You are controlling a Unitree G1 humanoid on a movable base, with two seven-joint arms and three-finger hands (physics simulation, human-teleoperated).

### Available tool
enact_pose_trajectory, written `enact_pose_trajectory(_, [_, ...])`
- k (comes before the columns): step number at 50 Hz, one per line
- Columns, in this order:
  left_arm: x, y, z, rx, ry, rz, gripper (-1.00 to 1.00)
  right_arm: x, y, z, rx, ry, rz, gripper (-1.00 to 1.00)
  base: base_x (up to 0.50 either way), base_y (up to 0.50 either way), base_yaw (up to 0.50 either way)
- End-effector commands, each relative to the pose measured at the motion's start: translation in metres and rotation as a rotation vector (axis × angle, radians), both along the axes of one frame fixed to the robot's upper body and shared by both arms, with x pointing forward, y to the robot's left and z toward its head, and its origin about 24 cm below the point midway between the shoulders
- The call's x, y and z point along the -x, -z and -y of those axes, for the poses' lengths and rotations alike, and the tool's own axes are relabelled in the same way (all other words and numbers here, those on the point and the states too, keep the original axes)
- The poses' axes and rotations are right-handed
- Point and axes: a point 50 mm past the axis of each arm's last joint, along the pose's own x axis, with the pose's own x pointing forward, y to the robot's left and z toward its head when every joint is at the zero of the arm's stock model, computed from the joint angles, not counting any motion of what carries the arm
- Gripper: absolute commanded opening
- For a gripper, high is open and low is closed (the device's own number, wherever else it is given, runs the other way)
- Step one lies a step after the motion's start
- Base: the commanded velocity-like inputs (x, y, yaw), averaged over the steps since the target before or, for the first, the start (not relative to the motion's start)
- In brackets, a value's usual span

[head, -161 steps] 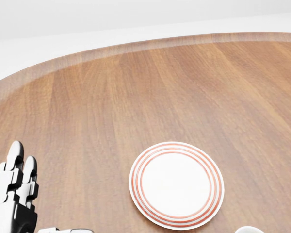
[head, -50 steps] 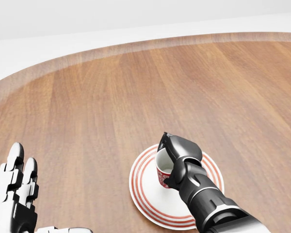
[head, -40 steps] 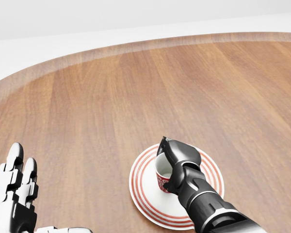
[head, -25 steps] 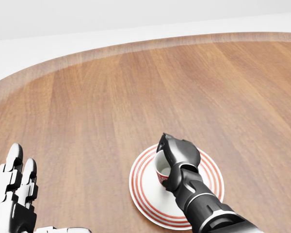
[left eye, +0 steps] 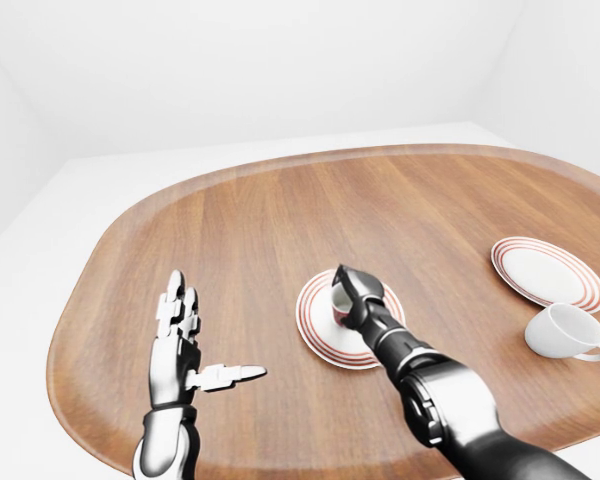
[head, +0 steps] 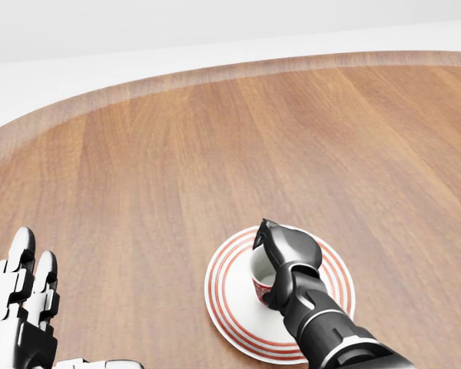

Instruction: Put the red mug on the left plate.

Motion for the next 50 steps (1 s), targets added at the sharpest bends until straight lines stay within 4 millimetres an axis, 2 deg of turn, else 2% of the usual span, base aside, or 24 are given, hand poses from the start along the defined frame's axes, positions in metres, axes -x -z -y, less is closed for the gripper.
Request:
enact_pose_trajectory(1, [0.0002, 0.0001, 0.0, 0.001, 0.0, 0.0, 1.0, 0.0017, 0.0043, 0.0068, 0.053, -0.035, -0.048, -1.0, 0.0, 0.0, 0.0])
enact_pose_trajectory(22, [0.0003, 0.0001, -0.0007, 0.004, -0.002, 0.0, 1.0, 0.0016, 0.0033, 0.0087, 0.076, -0.029, -0.01, -1.0, 0.0, 0.0, 0.0])
enact_pose_trajectory(23, [0.0003, 0.0001, -0.0008, 0.003, -0.003, 0.0, 1.0, 0.0012, 0.0029, 0.0088, 0.07, -0.025, -0.01, -0.86, 0.0, 0.0, 0.0])
enact_pose_trajectory(24, [0.0004, 0.0001, -0.0007, 0.003, -0.002, 0.0, 1.0, 0.0011, 0.0027, 0.009, 0.067, -0.023, -0.011, 0.63, 0.0, 0.0, 0.0])
enact_pose_trajectory(25, [0.0004, 0.0001, -0.0007, 0.003, -0.002, 0.0, 1.0, 0.0009, 0.0026, 0.0089, 0.066, -0.023, -0.012, 1.0, 0.0, 0.0, 0.0])
enact_pose_trajectory(50, [0.0013, 0.0005, 0.0003, 0.0, 0.0, -0.004, 1.0, 0.0034, 0.0068, 0.0098, 0.078, -0.044, -0.054, 1.0, 0.0, 0.0, 0.0])
